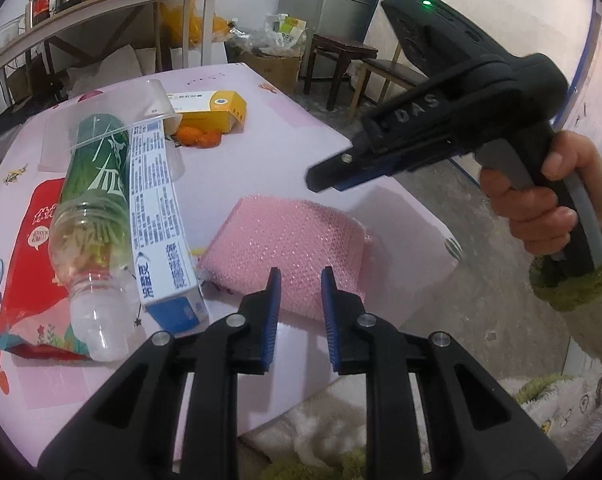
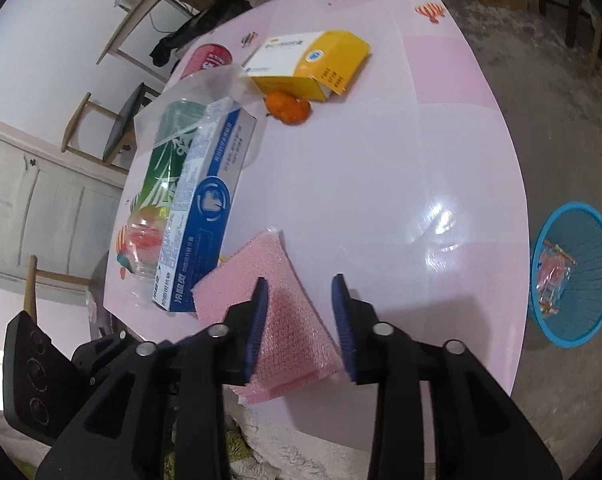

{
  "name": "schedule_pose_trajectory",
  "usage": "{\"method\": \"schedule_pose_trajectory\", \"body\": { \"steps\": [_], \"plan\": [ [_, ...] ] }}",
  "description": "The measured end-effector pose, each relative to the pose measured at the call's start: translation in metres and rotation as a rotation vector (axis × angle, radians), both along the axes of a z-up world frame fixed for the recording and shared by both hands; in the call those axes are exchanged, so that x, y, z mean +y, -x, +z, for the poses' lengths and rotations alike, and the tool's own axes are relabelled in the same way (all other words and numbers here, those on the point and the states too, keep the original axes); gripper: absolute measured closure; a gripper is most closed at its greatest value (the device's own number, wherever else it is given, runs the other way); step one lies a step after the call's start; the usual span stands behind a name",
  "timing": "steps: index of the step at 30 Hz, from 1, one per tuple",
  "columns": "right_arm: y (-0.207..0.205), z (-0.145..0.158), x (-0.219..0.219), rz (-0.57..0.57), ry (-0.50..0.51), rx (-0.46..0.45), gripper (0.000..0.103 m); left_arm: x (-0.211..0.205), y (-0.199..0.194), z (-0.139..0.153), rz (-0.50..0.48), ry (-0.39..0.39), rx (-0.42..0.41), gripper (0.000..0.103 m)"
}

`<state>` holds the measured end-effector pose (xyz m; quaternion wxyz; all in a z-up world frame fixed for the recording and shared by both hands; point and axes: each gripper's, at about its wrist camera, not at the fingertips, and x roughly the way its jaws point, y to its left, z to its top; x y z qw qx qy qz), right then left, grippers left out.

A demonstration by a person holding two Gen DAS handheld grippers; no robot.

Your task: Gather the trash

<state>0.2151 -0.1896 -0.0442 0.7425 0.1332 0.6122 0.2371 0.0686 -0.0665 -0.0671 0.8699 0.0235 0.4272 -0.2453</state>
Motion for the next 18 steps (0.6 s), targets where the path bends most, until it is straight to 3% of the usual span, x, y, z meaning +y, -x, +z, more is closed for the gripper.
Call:
{"method": "schedule_pose_trajectory", "body": {
  "steps": [12, 18],
  "plan": [
    [0.007, -0.021, 0.007, -0.010, -0.071, 0.049, 0.063, -0.008, 0.009, -0.018, 0.007, -0.009, 0.077, 0.081],
    [0.022, -0.023, -0.012, -0.059, -0.124, 0.062, 0.063, -0.017, 0.003, -0.019, 0.000, -0.018, 0.061, 0.076]
  ]
}}
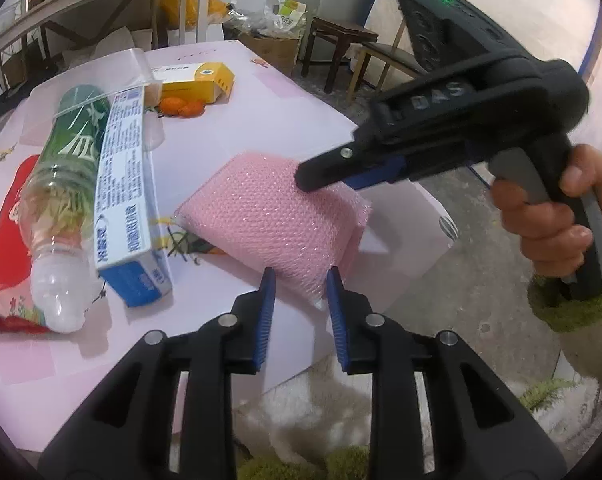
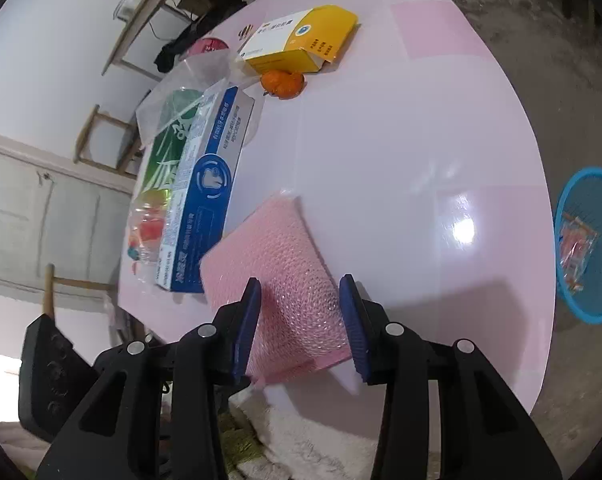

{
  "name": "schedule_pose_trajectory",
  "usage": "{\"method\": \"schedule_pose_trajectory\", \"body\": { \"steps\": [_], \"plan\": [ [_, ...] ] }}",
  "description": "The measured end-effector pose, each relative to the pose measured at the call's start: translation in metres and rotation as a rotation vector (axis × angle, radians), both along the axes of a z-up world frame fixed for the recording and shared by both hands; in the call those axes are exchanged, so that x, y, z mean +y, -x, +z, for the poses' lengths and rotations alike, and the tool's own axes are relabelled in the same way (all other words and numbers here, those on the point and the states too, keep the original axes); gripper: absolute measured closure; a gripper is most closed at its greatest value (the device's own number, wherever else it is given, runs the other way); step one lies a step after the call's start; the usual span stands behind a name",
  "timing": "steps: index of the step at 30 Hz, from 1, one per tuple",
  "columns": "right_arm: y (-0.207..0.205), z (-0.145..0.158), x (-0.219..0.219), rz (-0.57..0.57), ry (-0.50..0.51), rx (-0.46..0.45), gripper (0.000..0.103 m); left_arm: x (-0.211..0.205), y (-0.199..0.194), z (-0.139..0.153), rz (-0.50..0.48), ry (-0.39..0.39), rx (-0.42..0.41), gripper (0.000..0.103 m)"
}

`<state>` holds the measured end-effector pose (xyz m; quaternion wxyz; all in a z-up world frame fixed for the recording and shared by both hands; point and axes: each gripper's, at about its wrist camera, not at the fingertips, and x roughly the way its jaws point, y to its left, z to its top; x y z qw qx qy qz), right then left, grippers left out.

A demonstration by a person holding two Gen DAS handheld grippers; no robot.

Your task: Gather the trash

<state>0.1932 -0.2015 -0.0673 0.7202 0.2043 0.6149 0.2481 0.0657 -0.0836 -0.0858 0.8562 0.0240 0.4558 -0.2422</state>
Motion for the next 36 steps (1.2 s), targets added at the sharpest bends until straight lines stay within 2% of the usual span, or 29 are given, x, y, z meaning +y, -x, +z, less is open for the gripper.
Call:
{"method": "schedule_pose_trajectory", "body": {
  "steps": [6, 10, 12, 13, 14, 17, 22, 28, 36],
  "plan": [
    [0.017, 0.001, -0.023, -0.067, -0.042, 0.005, 0.063, -0.006, -0.009, 0.001, 0.005, 0.008, -0.013, 0.076],
    [0.027, 0.011, -0.035, -0.115, -0.015, -0.052, 0.063, -0.006, -0.013, 0.001, 0.003, 0.008, -0.012, 0.075],
    [0.028, 0.015, -0.039, -0.122, -0.012, -0.066, 0.059, -0.005, -0.011, 0.004, -0.002, 0.017, -0.019, 0.071],
    [0.027, 0.016, -0.039, -0.120, -0.006, -0.070, 0.050, -0.005, -0.011, 0.006, -0.004, 0.018, -0.028, 0.068],
    [0.026, 0.018, -0.036, -0.110, 0.014, -0.078, 0.043, -0.003, -0.008, 0.009, -0.004, 0.012, -0.042, 0.067],
    [0.021, 0.021, -0.024, -0.074, 0.061, -0.095, 0.031, 0.004, 0.000, 0.018, 0.003, 0.001, -0.072, 0.065],
    [0.013, 0.022, 0.016, -0.002, 0.171, -0.141, 0.022, 0.023, 0.006, 0.032, 0.058, -0.012, -0.104, 0.057],
    [0.010, 0.015, 0.049, 0.050, 0.289, -0.171, 0.020, 0.051, 0.011, 0.046, 0.122, -0.026, -0.127, 0.047],
    [0.015, 0.014, 0.070, 0.079, 0.402, -0.213, 0.020, 0.092, 0.014, 0.059, 0.210, 0.009, -0.160, 0.040]
  ]
}}
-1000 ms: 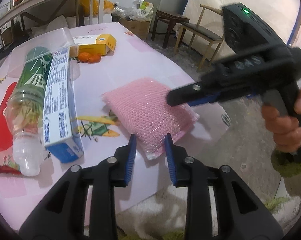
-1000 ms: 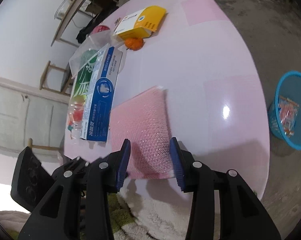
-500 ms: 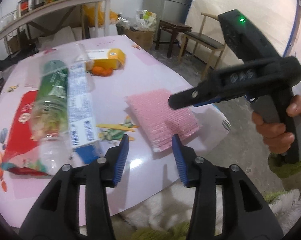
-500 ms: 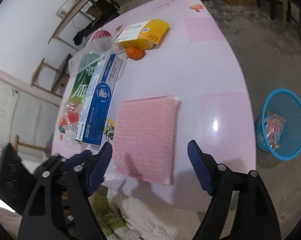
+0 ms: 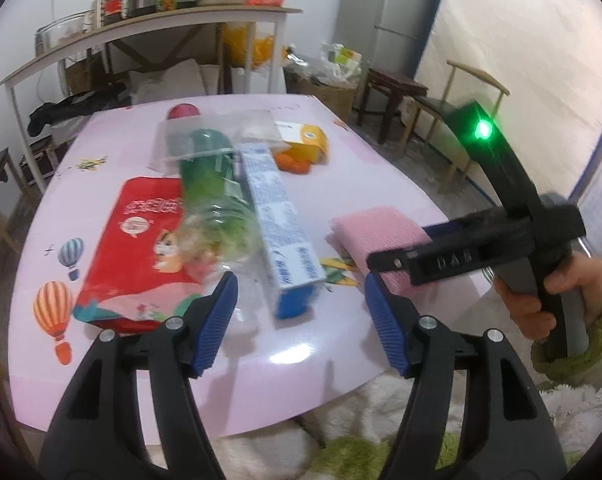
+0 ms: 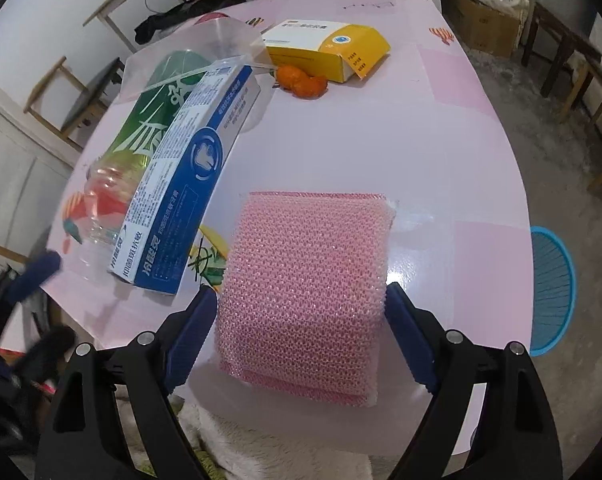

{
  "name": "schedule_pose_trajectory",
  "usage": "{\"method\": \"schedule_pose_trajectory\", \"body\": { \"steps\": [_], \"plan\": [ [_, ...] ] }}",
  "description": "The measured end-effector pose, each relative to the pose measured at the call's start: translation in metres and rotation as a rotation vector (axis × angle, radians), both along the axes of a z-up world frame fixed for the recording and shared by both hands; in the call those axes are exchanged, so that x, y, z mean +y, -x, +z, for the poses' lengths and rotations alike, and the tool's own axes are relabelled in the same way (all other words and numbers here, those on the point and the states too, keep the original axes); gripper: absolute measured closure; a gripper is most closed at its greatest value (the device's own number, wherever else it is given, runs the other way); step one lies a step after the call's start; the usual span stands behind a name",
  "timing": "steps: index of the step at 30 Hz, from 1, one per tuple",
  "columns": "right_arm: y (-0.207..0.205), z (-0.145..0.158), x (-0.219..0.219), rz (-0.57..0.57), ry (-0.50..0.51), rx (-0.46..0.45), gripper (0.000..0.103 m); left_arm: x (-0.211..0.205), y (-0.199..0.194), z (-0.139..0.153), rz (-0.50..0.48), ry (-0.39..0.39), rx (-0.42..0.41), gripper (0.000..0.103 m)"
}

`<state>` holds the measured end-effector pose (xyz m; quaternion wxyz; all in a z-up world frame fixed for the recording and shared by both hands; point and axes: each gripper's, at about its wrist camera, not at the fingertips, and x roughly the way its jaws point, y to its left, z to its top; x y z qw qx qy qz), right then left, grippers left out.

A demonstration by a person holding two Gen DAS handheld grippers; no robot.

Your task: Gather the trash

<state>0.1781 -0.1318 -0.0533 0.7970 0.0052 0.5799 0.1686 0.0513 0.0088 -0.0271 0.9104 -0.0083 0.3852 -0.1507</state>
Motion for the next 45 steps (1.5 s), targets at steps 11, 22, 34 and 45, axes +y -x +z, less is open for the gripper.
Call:
{"method": "schedule_pose_trajectory", "body": {
  "steps": [11, 22, 34, 45],
  "plan": [
    [0.000, 0.003, -0.001, -0.003, 0.035, -0.045, 0.020, 0.038, -0.028, 0.028, 0.079, 0.040, -0.061, 0.038],
    [-0.014, 0.014, -0.035, -0.041, -0.142, -0.057, 0.019, 0.047, -0.073, 0.059, 0.079, 0.106, -0.034, 0.032],
    [-0.024, 0.041, -0.072, -0.059, -0.201, -0.182, 0.017, 0.013, -0.129, 0.093, -0.008, 0.163, -0.015, 0.029],
    [-0.187, 0.071, -0.027, 0.282, -0.179, -0.213, 0.017, -0.051, -0.082, 0.033, -0.131, 0.110, 0.080, 0.029]
  ]
}}
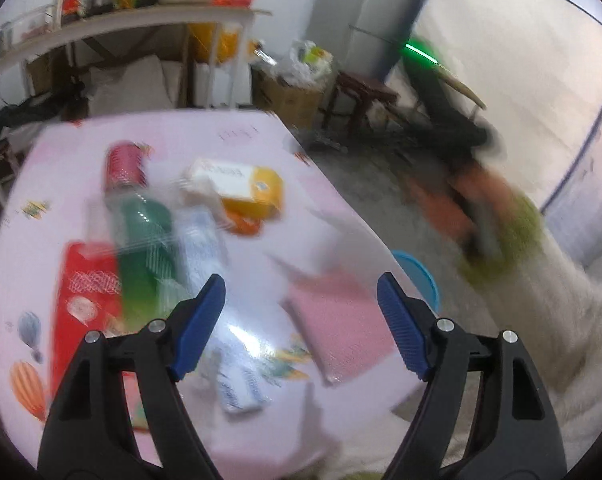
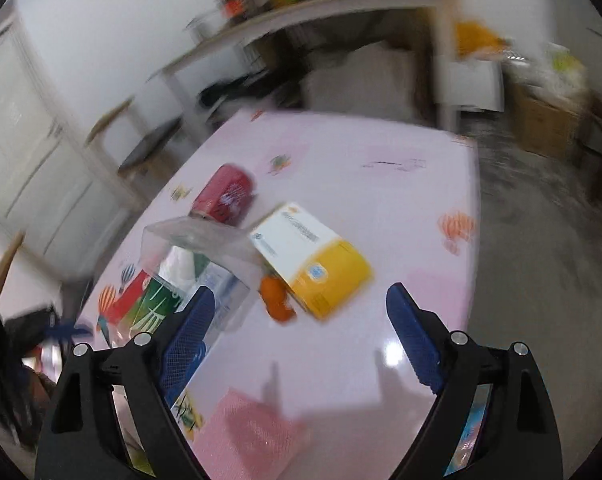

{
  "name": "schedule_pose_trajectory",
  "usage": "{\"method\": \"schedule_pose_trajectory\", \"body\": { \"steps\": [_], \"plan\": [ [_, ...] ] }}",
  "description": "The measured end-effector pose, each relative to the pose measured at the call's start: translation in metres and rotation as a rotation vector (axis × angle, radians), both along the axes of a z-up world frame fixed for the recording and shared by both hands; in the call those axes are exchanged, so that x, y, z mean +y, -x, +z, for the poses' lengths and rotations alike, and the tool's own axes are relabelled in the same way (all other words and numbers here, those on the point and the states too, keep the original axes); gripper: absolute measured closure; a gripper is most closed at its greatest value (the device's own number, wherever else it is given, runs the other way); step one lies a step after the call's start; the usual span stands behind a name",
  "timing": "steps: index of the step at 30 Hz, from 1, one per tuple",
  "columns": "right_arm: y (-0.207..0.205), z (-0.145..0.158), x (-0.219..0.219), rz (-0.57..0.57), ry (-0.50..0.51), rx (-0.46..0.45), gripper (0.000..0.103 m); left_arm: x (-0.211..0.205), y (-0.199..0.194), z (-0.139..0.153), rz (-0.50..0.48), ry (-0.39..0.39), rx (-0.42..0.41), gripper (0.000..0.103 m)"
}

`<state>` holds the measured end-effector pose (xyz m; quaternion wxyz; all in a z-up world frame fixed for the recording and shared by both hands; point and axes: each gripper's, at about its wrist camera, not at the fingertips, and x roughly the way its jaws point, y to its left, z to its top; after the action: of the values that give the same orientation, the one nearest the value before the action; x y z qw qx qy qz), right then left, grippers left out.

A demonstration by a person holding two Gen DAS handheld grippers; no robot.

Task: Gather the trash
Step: 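Grasp the yellow-white medicine box with the right tool and lift it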

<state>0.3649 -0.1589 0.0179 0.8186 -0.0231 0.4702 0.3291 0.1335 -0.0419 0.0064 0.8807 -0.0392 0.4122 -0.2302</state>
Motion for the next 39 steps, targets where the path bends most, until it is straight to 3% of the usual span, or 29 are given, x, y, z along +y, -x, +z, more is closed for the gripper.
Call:
{"method": "schedule_pose_trajectory", "body": {
  "steps": [5, 9, 14, 17, 21, 27, 32, 39],
  "plan": [
    [-0.041, -0.033, 0.057, 0.182, 0.163, 0.010, 0.018, -0.027, 0.012, -0.025, -0.056, -0.040, 0.041, 0.034],
    [-0.055, -0.055, 0.080, 0.285, 0.220, 0.066, 0.018, -0.035, 0.018, -0.036, -0.097, -0.026, 0.073, 0.039],
    [-0.060, -0.065, 0.092, 0.313, 0.279, 0.095, 0.028, -0.039, 0.022, -0.040, -0.118, -0.024, 0.073, 0.040],
    [-0.064, -0.068, 0.091, 0.295, 0.270, 0.111, 0.029, -0.040, 0.023, -0.043, -0.129, -0.015, 0.079, 0.040],
    [-0.074, -0.069, 0.079, 0.209, 0.259, 0.120, 0.029, -0.040, 0.025, -0.045, -0.137, -0.014, 0.082, 0.040],
    [-0.075, -0.071, 0.020, -0.017, 0.230, 0.145, 0.029, -0.033, 0.029, -0.049, -0.109, -0.032, 0.077, 0.040],
    [-0.034, -0.070, -0.030, -0.160, 0.226, 0.158, 0.029, -0.034, 0.043, -0.054, -0.126, -0.040, 0.078, 0.040],
    [0.063, -0.071, -0.085, -0.332, 0.133, 0.192, 0.029, -0.046, 0.056, -0.061, -0.142, -0.063, 0.093, 0.038]
  ]
}}
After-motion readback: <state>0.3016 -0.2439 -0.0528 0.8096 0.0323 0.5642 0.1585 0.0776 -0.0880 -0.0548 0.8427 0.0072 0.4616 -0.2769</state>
